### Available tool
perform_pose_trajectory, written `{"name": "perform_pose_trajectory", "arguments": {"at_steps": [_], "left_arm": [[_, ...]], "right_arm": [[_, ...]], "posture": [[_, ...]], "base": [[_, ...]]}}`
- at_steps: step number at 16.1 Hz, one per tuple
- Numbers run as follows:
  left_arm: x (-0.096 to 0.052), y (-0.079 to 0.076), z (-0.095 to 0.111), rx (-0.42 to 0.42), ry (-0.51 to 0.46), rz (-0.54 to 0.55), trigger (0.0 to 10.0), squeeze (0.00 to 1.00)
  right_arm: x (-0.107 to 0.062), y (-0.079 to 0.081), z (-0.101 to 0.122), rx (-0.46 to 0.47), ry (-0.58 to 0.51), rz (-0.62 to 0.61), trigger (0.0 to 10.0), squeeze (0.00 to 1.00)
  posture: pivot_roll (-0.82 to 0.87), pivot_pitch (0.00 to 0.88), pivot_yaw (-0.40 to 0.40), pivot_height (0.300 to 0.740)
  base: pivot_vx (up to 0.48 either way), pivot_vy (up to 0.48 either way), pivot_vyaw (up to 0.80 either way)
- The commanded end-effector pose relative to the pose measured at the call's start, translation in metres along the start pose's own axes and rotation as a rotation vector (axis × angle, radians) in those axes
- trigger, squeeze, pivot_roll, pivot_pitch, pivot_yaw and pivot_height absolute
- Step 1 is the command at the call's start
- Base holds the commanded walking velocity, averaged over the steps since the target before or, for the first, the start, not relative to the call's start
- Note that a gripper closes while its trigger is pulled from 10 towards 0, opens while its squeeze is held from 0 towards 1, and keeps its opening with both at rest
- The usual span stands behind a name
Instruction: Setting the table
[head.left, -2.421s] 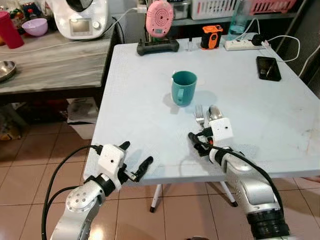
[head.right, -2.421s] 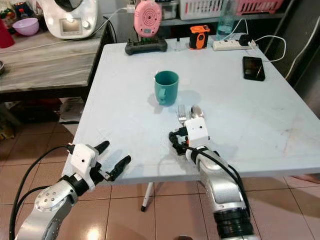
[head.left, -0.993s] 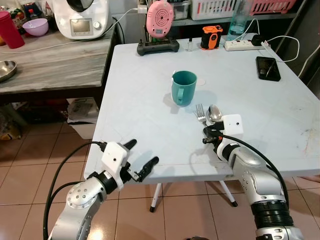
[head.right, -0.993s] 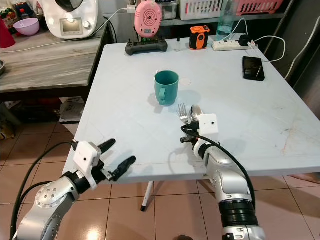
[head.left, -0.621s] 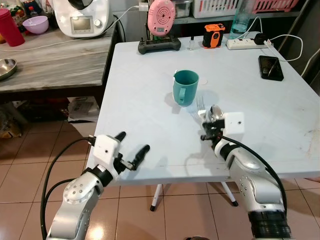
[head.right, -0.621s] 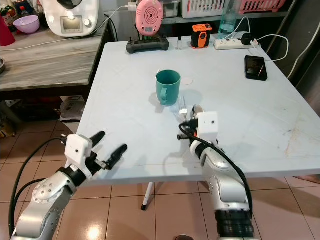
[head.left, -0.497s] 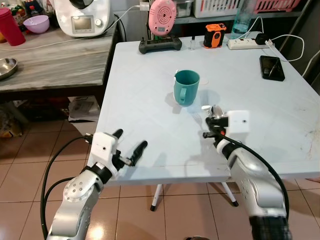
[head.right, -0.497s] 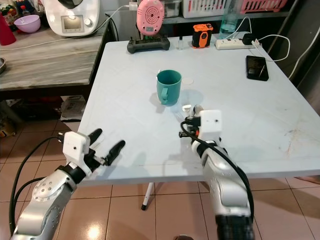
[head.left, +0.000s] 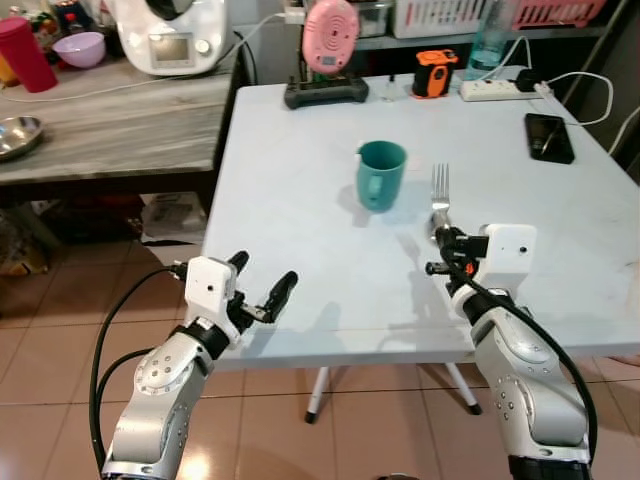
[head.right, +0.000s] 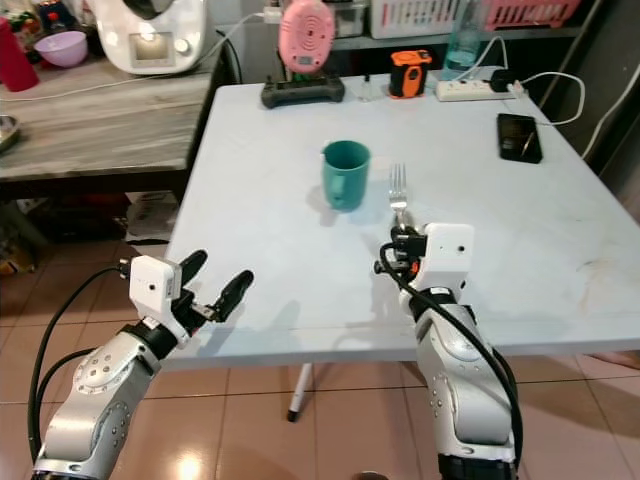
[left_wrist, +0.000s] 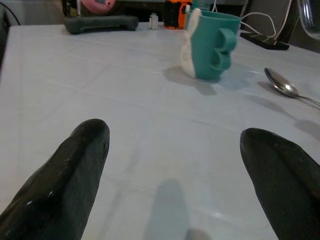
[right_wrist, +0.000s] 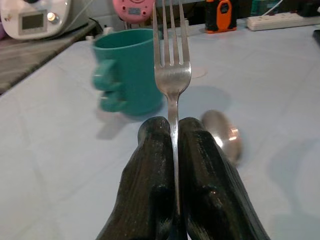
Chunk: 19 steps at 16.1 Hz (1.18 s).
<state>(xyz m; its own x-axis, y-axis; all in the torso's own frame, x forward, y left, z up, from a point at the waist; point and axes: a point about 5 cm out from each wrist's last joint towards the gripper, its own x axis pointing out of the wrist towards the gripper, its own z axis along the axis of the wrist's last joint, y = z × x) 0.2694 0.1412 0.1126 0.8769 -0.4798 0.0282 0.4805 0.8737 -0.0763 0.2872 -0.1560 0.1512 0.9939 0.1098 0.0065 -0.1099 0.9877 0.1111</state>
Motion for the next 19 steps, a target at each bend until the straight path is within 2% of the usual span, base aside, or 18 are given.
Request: {"name": "perform_pose_trajectory", "arguments": {"at_steps": [1, 10, 19], "left_arm": [[-0.001, 0.005, -0.002, -0.006, 0.015, 0.017, 10.0, 0.0], [0.006, 0.006, 0.002, 0.006, -0.009, 0.042, 10.0, 0.0], [0.009, 0.007, 0.002, 0.013, -0.016, 0.062, 10.0, 0.0]], "right_arm": [[-0.002, 0.006, 0.004, 0.012, -0.024, 0.014, 10.0, 0.0], [-0.004, 0.009, 0.007, 0.006, -0.062, 0.021, 10.0, 0.0], [-0.006, 0.007, 0.006, 0.009, -0.069, 0.007, 10.0, 0.0]], "posture": [[-0.21, 0.095, 0.071, 0.74], [-0.21, 0.061, 0.081, 0.74], [-0.22, 0.061, 0.087, 0.74]], "base": [[0.0, 0.48, -0.41], [0.0, 0.48, 0.0], [0.0, 0.48, 0.49]]}}
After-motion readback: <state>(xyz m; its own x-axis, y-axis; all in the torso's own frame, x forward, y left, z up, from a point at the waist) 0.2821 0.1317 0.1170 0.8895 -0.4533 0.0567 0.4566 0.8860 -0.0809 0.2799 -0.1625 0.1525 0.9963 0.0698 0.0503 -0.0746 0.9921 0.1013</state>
